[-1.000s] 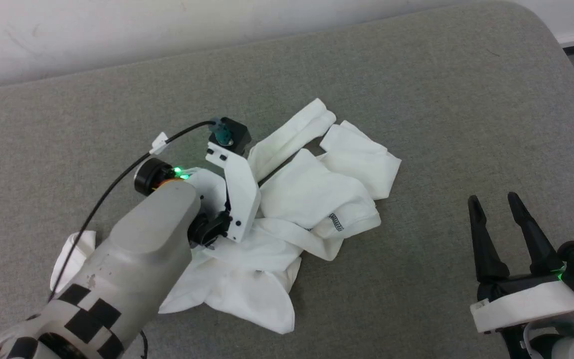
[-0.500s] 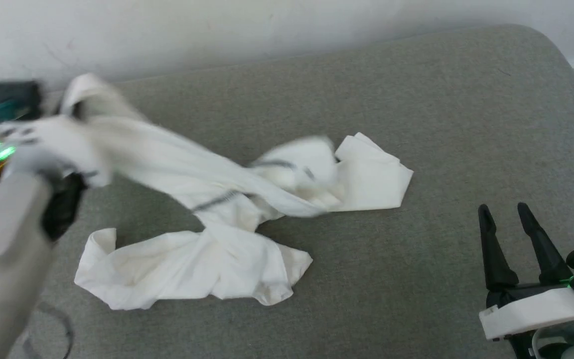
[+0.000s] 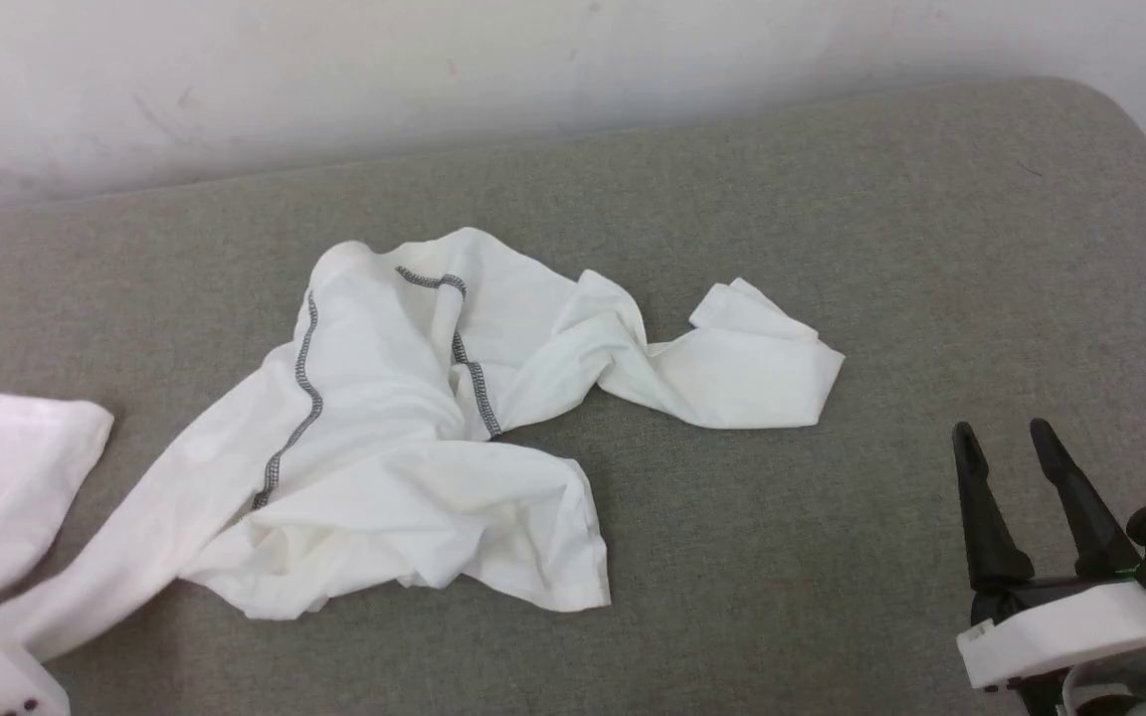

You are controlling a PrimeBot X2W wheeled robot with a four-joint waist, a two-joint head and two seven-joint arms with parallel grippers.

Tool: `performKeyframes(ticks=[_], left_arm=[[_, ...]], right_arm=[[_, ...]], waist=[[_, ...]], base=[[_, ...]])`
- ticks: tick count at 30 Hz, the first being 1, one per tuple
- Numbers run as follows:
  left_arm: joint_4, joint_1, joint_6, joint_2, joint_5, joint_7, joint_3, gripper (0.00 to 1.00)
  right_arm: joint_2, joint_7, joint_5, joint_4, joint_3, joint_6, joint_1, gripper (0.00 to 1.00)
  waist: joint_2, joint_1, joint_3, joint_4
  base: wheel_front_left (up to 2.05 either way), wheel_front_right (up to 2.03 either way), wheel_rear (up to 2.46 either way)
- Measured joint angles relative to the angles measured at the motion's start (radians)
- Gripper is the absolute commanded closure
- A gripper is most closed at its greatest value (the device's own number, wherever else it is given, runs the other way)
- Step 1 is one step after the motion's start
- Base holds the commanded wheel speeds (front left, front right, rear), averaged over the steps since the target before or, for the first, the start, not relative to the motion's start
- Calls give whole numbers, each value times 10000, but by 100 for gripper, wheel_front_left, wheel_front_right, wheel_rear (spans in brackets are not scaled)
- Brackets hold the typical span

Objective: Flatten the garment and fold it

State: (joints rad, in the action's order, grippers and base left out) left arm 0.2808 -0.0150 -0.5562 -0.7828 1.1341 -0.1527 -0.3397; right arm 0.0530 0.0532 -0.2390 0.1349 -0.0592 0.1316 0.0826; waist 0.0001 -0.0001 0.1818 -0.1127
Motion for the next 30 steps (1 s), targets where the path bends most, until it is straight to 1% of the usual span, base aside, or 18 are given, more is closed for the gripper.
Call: performKeyframes(ticks=[1,2,4,7,9,12,15,20,23,26,30], left_arm=[[-222,247,-6,12,82,-71,69,64],[-458,418,-6,36,113,-205,146,0],[-951,509,10,138,77,-583,351,0],[-1682,440,98,401,-447,-945,629,0],[-2148,297,134,688,-1166,-1034,794,0],[-2959,34,267,1197,-2723,-1043,1016,0],[-3501,-35,441,1787,-3919,-1043,871,0],[-3808,-128,842,2470,-5010,-1043,499,0],[-3848,-263,1072,2838,-5379,-1043,299,0],[-3841,-391,1172,3179,-5599,-1043,148,0],[-3712,-649,1413,3526,-5787,-1043,88,0]], right_arm=[[2,-6,0,-2,-19,0,35,0],[0,-40,2,-2,-36,0,53,0],[0,-138,13,0,-65,0,52,0],[2,-370,130,-50,8,0,33,0],[8,-629,180,-249,142,0,-77,0],[178,-1229,54,-876,543,0,-561,0],[573,-1958,-213,-1824,1174,0,-1331,0],[1220,-2920,-924,-3789,2481,0,-2985,0],[1555,-3269,-1271,-4916,3239,0,-3977,0],[1722,-3611,-1630,-6006,3969,2,-4889,0],[1883,-3960,-2117,-7294,4798,0,-5749,0]], waist=[[0,0,-17,19],[0,0,-38,40],[0,0,-87,96],[0,0,-176,214],[0,0,-238,314],[-1,0,-314,485],[0,0,-367,669],[0,0,-365,1011],[0,1,-297,1249],[0,1,-155,1462],[0,2,46,1721]], base=[[0,0,0],[0,0,0],[0,0,0],[0,0,0],[0,0,0],[0,0,0],[0,0,0],[0,0,0],[0,0,0],[0,0,0],[0,0,0]])
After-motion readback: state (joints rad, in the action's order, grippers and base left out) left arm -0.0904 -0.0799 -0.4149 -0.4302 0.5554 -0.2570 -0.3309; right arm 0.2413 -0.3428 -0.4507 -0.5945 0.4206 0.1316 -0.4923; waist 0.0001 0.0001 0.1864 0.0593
